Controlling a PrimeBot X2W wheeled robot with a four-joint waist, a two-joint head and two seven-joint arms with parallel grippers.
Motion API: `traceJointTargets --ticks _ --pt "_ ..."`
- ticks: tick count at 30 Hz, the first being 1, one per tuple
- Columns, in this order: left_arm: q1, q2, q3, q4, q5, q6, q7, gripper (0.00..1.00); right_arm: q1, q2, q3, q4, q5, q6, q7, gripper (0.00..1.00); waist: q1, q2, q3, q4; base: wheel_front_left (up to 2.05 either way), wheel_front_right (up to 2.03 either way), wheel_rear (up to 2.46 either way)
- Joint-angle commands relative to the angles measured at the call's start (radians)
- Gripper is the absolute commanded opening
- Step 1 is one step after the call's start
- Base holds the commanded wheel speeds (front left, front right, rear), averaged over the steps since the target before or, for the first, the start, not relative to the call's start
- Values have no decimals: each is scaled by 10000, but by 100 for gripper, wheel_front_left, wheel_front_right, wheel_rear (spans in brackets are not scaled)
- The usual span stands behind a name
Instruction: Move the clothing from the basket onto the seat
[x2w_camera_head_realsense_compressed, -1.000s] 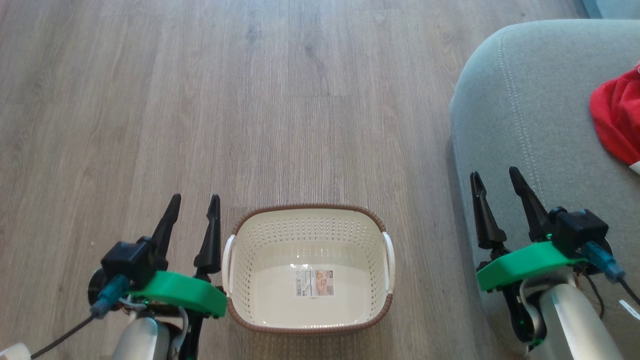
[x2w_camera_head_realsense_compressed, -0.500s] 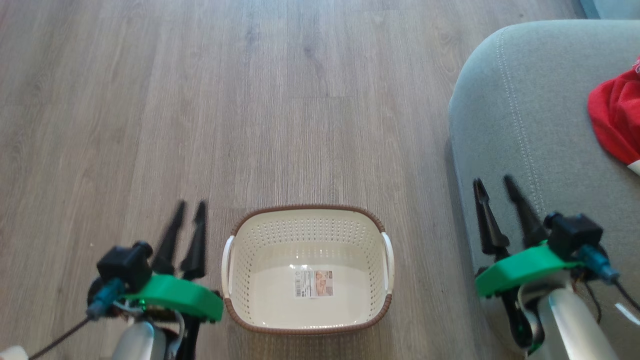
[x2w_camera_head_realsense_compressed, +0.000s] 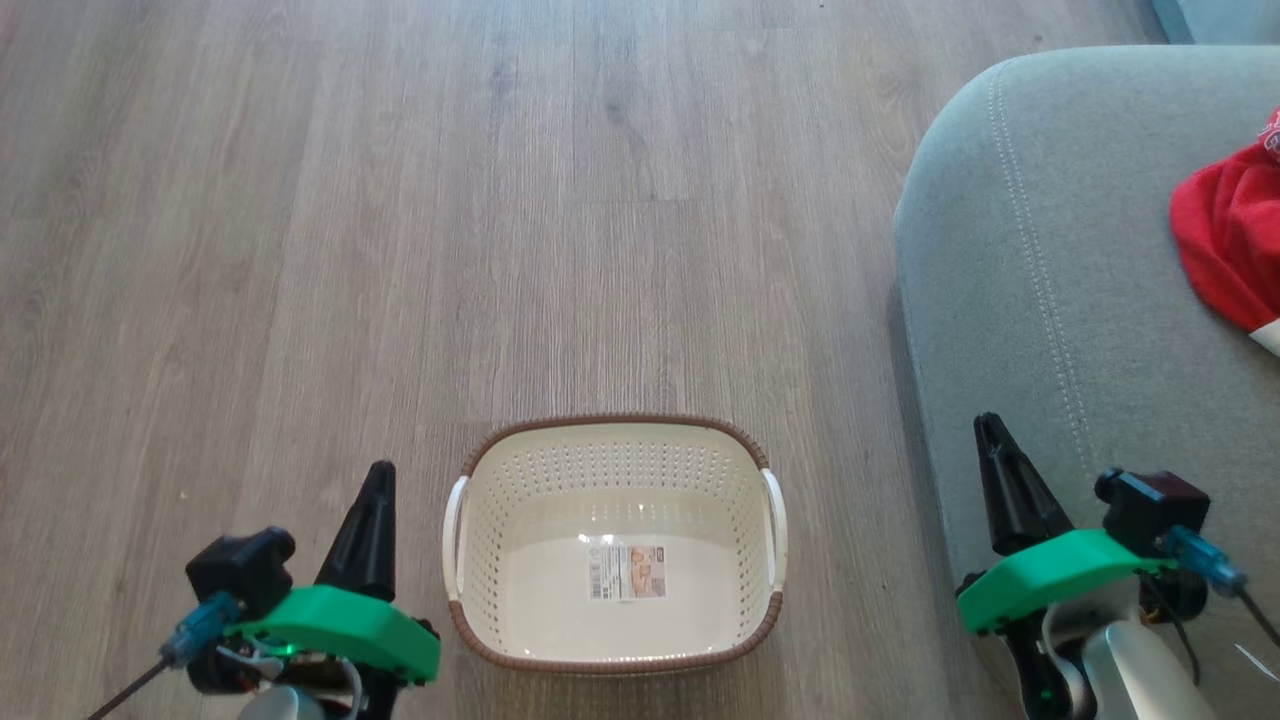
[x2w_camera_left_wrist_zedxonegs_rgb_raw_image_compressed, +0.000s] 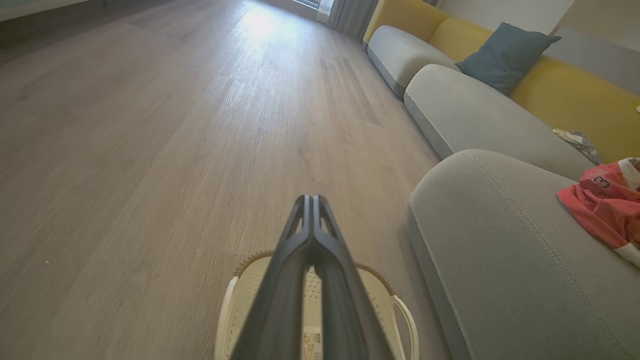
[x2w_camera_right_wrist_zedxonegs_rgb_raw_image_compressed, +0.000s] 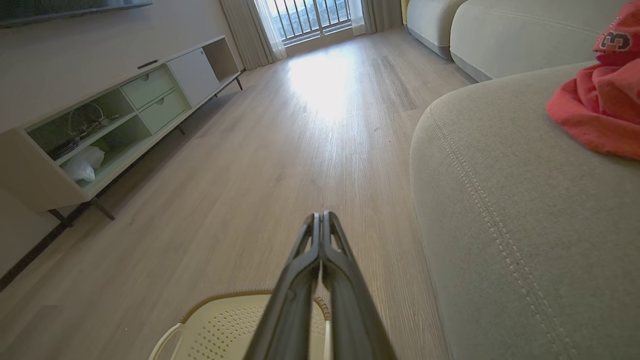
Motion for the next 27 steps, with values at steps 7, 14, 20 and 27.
traceJointTargets --ticks 7,14,20,27 --pt "-449 32 228 -276 -893 -130 227 0 -357 13 -173 -389 952 0 253 0 0 0 -53 -13 0 0 0" --pt "-473 41 345 -256 -1623 -180 427 0 -342 26 -259 -424 1721 0 442 0 0 0 -104 -25 0 0 0" --pt "-490 46 428 -243 -2141 -216 569 0 -331 36 -322 -449 2265 0 577 0 0 0 -139 -33 0 0 0" --pt "-515 53 547 -223 -2869 -266 771 0 -316 53 -414 -484 3029 -1 770 0 0 0 -190 -45 0 0 0"
